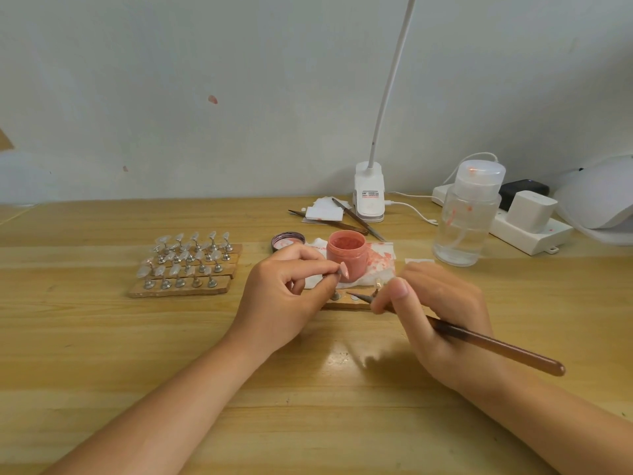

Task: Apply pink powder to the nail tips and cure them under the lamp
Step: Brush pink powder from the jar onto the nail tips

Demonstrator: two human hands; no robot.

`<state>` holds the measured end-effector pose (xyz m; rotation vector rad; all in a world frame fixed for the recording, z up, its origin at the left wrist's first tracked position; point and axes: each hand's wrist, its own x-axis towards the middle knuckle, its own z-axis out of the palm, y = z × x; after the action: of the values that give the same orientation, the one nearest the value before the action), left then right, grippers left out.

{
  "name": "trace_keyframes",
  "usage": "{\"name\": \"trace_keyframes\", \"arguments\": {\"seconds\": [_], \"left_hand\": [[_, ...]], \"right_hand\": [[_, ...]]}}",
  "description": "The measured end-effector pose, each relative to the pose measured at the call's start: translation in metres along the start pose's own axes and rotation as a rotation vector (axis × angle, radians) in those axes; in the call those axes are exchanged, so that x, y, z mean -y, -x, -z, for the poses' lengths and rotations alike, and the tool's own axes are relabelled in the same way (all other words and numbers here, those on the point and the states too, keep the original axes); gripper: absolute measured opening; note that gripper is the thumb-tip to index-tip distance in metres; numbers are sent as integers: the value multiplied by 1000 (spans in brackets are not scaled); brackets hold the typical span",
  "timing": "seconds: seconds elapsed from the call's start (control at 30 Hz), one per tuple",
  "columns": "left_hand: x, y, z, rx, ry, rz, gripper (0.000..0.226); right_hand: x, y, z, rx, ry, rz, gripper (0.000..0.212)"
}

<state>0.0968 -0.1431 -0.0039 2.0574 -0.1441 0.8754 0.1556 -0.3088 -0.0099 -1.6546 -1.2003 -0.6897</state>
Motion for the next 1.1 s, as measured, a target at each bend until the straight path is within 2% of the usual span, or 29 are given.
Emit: {"name": "trace_keyframes", "arguments": {"seconds": [0.13, 0.23, 0.4, 0.53, 0.67, 0.8, 0.87, 1.0, 1.1], "left_hand": [[1, 0, 0, -7, 1, -7, 29], [1, 0, 0, -12, -3, 0, 31], [1, -1, 0, -7, -11, -38, 28], [2, -1, -1, -11, -19, -38, 24], [1, -1, 0, 8, -18, -60, 14], [1, -1, 0, -8, -17, -60, 15], [1, -1, 0, -19, -11, -65, 17], [1, -1, 1, -49, -16, -36, 23], [2, -2, 1, -72, -30, -10, 18]], "right_hand": [[1, -1, -2, -2, 29, -19, 41], [1, 1, 0, 3, -21, -36, 54], [4, 0, 0, -7, -36, -58, 45], [4, 1, 1, 8, -105, -99, 58], [9, -3, 0, -19, -81, -84, 34], [5, 1, 1, 33, -146, -152, 58], [4, 2, 2, 7, -177, -153, 60], [4, 1, 3, -83, -222, -212, 47], [5, 0, 3, -103, -208, -234, 38]]}}
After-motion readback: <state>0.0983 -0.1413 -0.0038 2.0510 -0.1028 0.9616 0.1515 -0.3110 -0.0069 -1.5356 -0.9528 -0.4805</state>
